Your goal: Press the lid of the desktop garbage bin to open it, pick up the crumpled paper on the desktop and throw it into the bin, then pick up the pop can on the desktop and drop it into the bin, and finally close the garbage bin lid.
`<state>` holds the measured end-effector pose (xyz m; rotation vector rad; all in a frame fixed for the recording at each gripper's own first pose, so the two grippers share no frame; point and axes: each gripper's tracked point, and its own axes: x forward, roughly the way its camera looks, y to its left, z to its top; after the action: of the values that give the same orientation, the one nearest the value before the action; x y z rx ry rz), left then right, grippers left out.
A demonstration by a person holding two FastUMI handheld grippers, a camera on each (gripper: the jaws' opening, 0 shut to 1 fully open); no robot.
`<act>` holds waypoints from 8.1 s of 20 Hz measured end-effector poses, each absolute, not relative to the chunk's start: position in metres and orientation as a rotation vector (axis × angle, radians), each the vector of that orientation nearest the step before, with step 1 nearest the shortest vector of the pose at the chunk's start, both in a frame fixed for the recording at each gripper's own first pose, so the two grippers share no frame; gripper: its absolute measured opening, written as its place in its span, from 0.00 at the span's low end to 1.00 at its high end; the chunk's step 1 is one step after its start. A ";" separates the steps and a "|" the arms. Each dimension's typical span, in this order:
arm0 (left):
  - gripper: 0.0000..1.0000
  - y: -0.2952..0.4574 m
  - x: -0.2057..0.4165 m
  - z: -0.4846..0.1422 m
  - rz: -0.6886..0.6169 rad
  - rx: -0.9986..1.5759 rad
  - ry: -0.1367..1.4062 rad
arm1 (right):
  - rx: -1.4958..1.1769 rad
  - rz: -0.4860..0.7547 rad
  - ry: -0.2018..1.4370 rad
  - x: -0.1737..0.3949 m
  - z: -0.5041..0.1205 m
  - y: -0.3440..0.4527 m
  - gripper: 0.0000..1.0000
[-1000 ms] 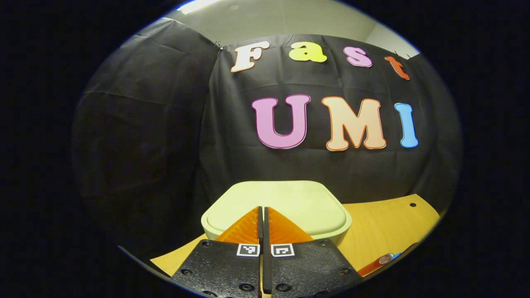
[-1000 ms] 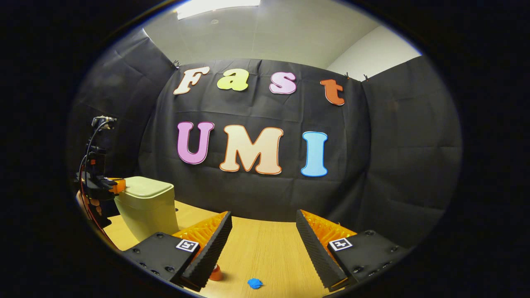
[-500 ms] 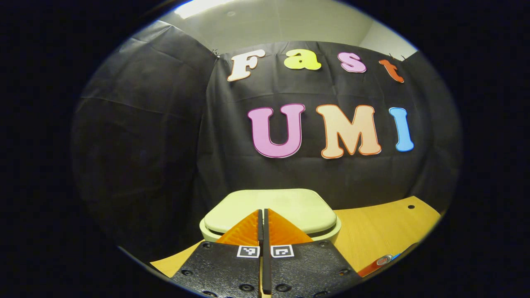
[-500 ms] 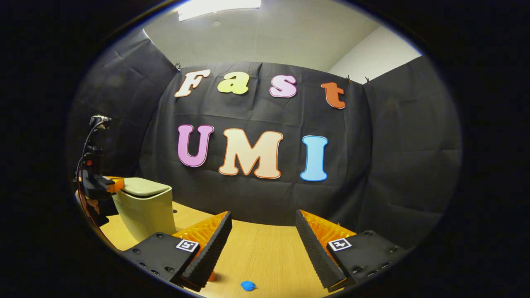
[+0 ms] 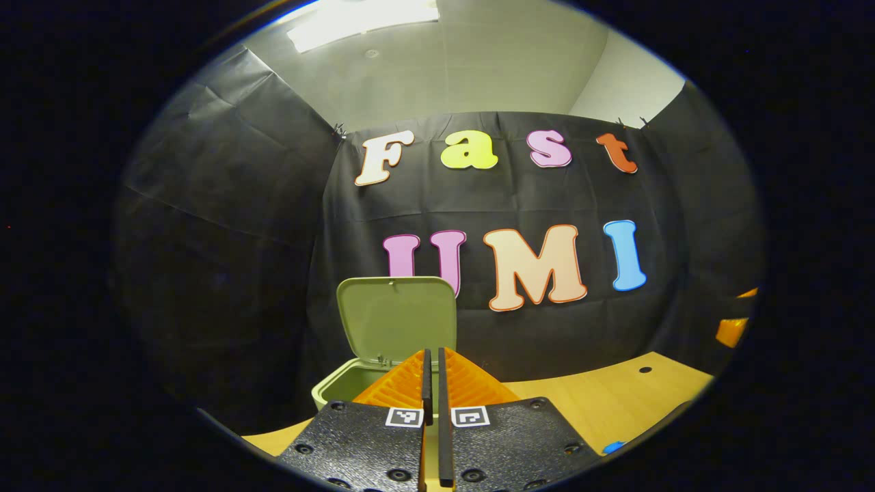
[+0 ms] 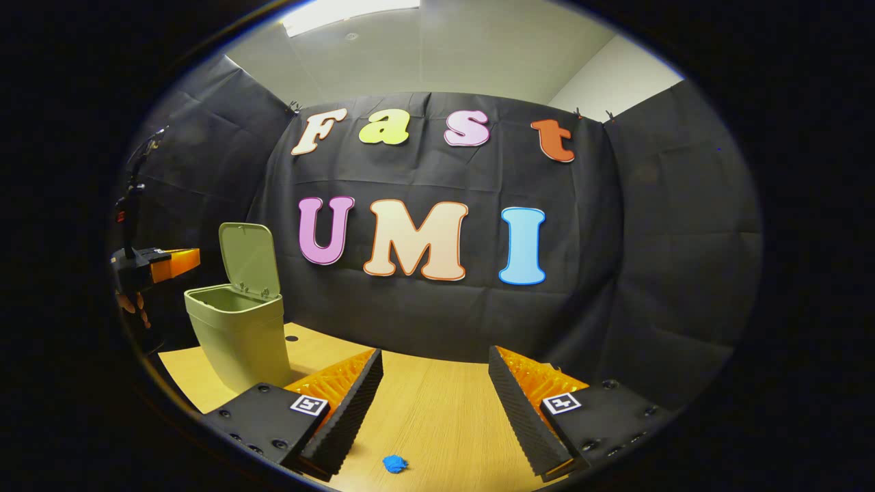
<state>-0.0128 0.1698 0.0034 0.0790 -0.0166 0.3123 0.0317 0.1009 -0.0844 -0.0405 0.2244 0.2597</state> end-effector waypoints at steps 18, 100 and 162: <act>0.92 0.058 -0.049 -0.011 0.267 0.056 0.038 | -0.137 0.523 0.505 0.022 -0.263 0.127 0.98; 0.92 0.129 0.011 -0.080 0.072 -0.007 0.149 | 0.083 0.483 0.228 0.098 -0.110 0.236 0.98; 0.77 0.194 0.090 -0.038 0.287 0.049 0.058 | 0.065 0.288 0.469 0.032 -0.199 0.074 0.98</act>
<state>0.0901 0.1935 -0.0381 0.0488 0.0584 0.2875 0.0317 0.0742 -0.1987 0.0651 0.4693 0.2876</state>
